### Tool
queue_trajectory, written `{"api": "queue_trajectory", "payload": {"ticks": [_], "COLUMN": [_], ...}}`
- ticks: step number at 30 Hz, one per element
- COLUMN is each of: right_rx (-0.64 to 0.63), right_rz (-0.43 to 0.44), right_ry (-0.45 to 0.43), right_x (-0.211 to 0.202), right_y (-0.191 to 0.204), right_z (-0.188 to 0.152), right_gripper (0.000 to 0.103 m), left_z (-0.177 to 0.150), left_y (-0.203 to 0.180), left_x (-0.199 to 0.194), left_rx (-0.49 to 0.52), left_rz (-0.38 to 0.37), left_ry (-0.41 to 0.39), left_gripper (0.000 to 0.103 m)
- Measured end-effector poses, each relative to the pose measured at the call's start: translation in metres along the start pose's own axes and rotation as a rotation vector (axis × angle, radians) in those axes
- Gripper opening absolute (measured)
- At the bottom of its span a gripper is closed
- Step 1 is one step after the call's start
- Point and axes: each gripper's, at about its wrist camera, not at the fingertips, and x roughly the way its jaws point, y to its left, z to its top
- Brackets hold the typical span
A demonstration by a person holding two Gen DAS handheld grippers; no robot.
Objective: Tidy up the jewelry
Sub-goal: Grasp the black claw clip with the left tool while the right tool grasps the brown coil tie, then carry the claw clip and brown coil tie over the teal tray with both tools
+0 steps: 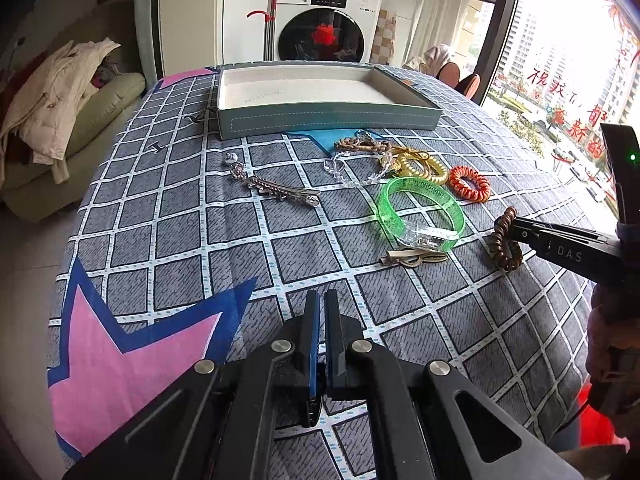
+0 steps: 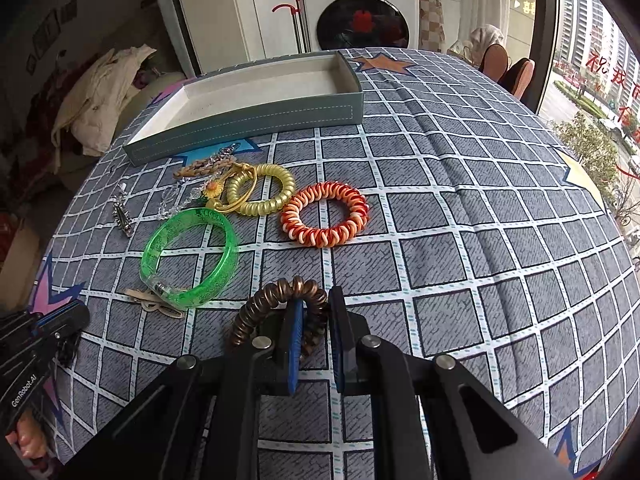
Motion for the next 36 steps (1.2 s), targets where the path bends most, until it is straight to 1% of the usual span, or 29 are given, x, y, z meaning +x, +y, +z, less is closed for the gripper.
{"api": "queue_trajectory", "payload": {"ticks": [8, 13, 15, 18, 20, 21, 22, 23, 24, 26, 28, 34, 35, 36], "right_rx": [0.035, 0.040, 0.044, 0.046, 0.048, 0.048, 0.048, 0.047, 0.046, 0.045, 0.045, 0.039, 0.038, 0.038], "right_rz": [0.025, 0.038, 0.046, 0.055, 0.061, 0.062, 0.064, 0.066, 0.067, 0.070, 0.072, 0.079, 0.079, 0.079], "right_ry": [-0.033, -0.043, -0.039, -0.029, -0.023, -0.021, -0.020, -0.020, -0.021, -0.023, -0.027, -0.027, -0.028, -0.029], "right_x": [-0.010, -0.013, -0.012, -0.009, -0.008, -0.007, -0.007, -0.007, -0.008, -0.009, -0.010, -0.012, -0.013, -0.013], "right_y": [-0.007, -0.005, -0.005, -0.003, -0.002, -0.001, -0.001, 0.000, 0.001, 0.002, 0.002, 0.007, 0.007, 0.007], "right_z": [0.010, 0.015, 0.013, 0.010, 0.007, 0.007, 0.006, 0.006, 0.005, 0.006, 0.006, 0.004, 0.004, 0.004], "right_gripper": [0.014, 0.014, 0.014, 0.014, 0.014, 0.014, 0.014, 0.014, 0.014, 0.014, 0.014, 0.014, 0.014, 0.014], "left_z": [0.008, 0.015, 0.011, 0.003, -0.003, -0.006, -0.008, -0.009, -0.010, -0.012, -0.014, -0.025, -0.027, -0.028], "left_y": [0.010, 0.017, 0.018, 0.021, 0.018, 0.016, 0.015, 0.013, 0.012, 0.009, 0.004, -0.010, -0.012, -0.013], "left_x": [-0.006, -0.015, -0.017, -0.016, -0.016, -0.016, -0.016, -0.016, -0.019, -0.021, -0.014, 0.017, 0.023, 0.029], "left_rx": [-0.042, -0.037, -0.045, -0.073, -0.062, -0.054, -0.048, -0.046, -0.053, -0.024, -0.004, 0.056, 0.063, 0.065], "left_rz": [-0.037, -0.046, -0.038, -0.045, -0.024, -0.010, 0.000, 0.007, 0.032, 0.045, 0.058, 0.062, 0.051, 0.046], "left_ry": [-0.004, -0.019, -0.014, 0.017, 0.013, 0.009, 0.008, 0.012, -0.016, -0.040, -0.041, 0.018, 0.034, 0.052], "left_gripper": [0.022, 0.022, 0.022, 0.023, 0.023, 0.026, 0.066, 0.099, 0.103, 0.103, 0.103, 0.103, 0.102, 0.093]}}
